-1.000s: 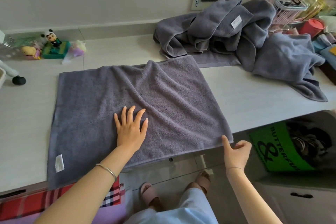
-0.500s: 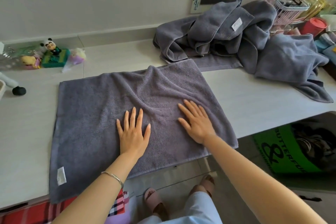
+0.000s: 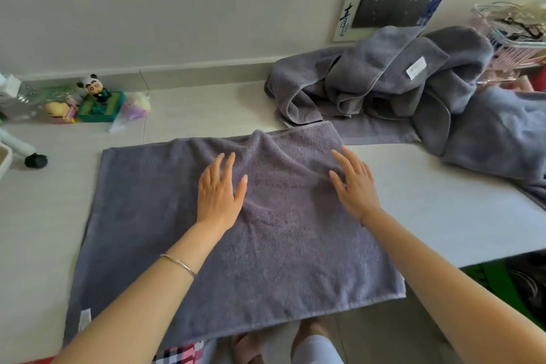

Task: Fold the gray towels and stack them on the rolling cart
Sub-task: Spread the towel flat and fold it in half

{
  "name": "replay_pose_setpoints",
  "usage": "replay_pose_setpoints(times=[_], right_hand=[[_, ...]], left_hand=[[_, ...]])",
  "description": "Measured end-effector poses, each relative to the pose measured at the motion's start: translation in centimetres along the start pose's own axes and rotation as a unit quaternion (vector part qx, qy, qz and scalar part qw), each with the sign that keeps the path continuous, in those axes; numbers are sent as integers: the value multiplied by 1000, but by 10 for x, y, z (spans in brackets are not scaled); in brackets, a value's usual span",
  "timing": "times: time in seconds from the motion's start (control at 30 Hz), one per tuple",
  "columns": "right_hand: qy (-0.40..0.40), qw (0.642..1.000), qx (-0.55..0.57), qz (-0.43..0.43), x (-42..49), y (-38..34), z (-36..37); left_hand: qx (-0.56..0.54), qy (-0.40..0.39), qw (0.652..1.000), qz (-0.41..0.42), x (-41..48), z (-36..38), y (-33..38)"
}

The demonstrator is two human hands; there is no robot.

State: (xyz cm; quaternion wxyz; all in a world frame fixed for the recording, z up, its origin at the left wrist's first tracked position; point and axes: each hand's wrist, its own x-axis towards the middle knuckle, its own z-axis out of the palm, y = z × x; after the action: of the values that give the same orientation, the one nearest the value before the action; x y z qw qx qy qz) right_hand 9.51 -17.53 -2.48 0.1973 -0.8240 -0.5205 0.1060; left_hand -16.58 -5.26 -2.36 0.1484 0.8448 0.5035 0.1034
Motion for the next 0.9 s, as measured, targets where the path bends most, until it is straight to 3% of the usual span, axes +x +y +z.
replay_pose_setpoints(times=[0.13,0.37,0.5,0.63,0.7,0.9], right_hand=[[0,999,9,-54,65,-14,0],[-110,986,-53,-114,135,1,0],[-63,982,-21,-175,152,11,-7],[-39,975,-8,-221,157,21,-10],[-43,976,-24,-214,160,26,-15],[-23,987,-112,-114,172,43,-23]], left_hand=[[-12,-10,999,35,51,-4,12],[0,-78,997,30,114,4,6],[-31,-136,989,42,131,2,1],[-164,-119,978,42,138,-4,-1],[-182,-109,976,51,141,-9,1],[-36,-39,996,78,147,5,1]])
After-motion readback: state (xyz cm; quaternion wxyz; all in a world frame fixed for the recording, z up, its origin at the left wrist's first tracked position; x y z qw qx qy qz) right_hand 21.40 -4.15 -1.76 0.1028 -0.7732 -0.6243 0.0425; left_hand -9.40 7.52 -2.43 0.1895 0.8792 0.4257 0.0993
